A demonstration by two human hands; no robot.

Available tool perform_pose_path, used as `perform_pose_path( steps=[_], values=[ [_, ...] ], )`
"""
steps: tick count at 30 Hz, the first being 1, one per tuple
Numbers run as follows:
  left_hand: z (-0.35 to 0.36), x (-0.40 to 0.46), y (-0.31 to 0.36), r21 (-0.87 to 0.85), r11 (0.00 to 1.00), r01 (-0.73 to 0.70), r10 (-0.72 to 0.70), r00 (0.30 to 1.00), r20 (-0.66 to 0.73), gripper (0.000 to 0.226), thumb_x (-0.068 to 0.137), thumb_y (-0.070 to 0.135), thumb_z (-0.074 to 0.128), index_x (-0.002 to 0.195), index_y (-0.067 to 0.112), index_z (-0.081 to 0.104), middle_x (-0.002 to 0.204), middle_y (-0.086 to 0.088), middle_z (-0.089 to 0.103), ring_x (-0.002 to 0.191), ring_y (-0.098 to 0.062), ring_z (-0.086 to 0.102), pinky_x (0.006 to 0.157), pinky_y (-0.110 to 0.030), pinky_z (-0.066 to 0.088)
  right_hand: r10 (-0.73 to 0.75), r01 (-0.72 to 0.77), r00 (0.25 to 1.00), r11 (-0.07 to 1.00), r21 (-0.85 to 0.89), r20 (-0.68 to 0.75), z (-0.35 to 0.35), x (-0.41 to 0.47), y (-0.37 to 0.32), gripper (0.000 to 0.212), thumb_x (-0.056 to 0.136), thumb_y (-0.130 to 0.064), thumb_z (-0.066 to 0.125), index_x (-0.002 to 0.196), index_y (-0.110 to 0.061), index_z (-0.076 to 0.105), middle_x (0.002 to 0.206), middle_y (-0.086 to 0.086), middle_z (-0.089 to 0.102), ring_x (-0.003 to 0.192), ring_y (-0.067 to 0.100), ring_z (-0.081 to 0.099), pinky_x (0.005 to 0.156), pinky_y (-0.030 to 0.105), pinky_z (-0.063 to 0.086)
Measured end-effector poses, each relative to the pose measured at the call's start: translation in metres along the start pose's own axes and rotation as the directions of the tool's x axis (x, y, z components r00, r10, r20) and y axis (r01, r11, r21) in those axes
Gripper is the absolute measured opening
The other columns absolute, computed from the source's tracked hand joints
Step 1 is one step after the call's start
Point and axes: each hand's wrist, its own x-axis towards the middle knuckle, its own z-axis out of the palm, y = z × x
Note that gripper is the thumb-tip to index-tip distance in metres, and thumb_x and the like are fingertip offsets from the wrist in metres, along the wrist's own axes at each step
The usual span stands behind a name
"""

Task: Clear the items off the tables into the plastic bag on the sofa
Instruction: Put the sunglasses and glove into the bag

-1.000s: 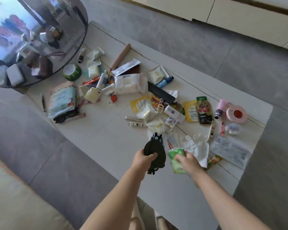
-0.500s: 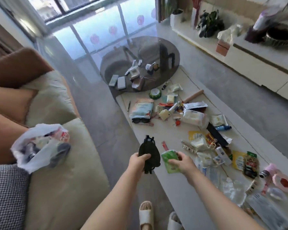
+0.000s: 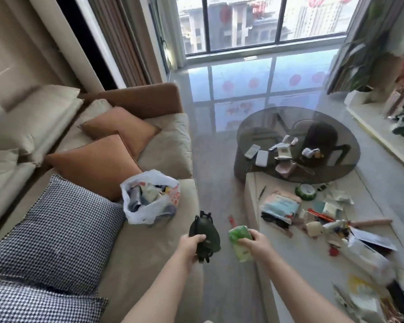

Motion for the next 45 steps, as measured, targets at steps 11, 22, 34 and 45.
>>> perform_pose_path(
  steps=[11,22,34,45],
  values=[
    [-0.140,0.062,0.076,-0.157,0.988,-0.005,-0.018,0.989,-0.147,0.004,0.085,0.003,0.061,0.083,0.006,0.059,0.074,-0.015,0.064,0.062,-0.028,0.059,0.052,-0.025,0.042,-0.005,0.030,0.984,0.990,-0.139,0.176,0.156,0.083,-0.101,0.012,0.082,0.001,0.059,0.085,-0.011,0.060,0.077,0.010,0.059,0.065,0.020,0.055,0.056,0.026,0.044],
    [-0.196,0.139,0.130,-0.364,0.931,0.014,-0.140,0.936,-0.322,0.004,0.085,0.006,0.060,0.083,0.009,0.059,0.072,-0.011,0.064,0.058,-0.023,0.057,0.039,-0.017,0.040,0.118,-0.049,0.965,0.959,-0.281,0.233,0.249,0.202,-0.158,0.016,0.083,0.001,0.055,0.095,-0.009,0.059,0.086,0.015,0.060,0.082,0.030,0.058,0.074,0.038,0.049],
    [-0.215,0.285,0.169,-0.446,0.886,0.123,-0.335,0.835,-0.436,0.010,0.084,0.009,0.056,0.093,0.005,0.059,0.075,-0.010,0.062,0.064,-0.022,0.055,0.050,-0.023,0.037,0.237,-0.057,0.932,0.841,-0.537,0.273,0.328,0.365,-0.178,0.005,0.085,-0.010,0.058,0.089,-0.012,0.057,0.072,0.007,0.060,0.062,0.021,0.055,0.060,0.028,0.047],
    [-0.215,0.390,0.151,-0.224,0.947,0.232,-0.314,0.822,-0.476,0.044,0.090,0.001,0.051,0.133,0.006,0.051,0.119,-0.008,0.062,0.109,-0.025,0.058,0.095,-0.035,0.049,0.230,0.113,0.912,0.655,-0.747,0.340,0.368,0.440,-0.149,0.033,0.089,-0.006,0.038,0.117,-0.012,0.055,0.106,0.007,0.063,0.075,0.017,0.054,0.056,0.024,0.041]
  ],
)
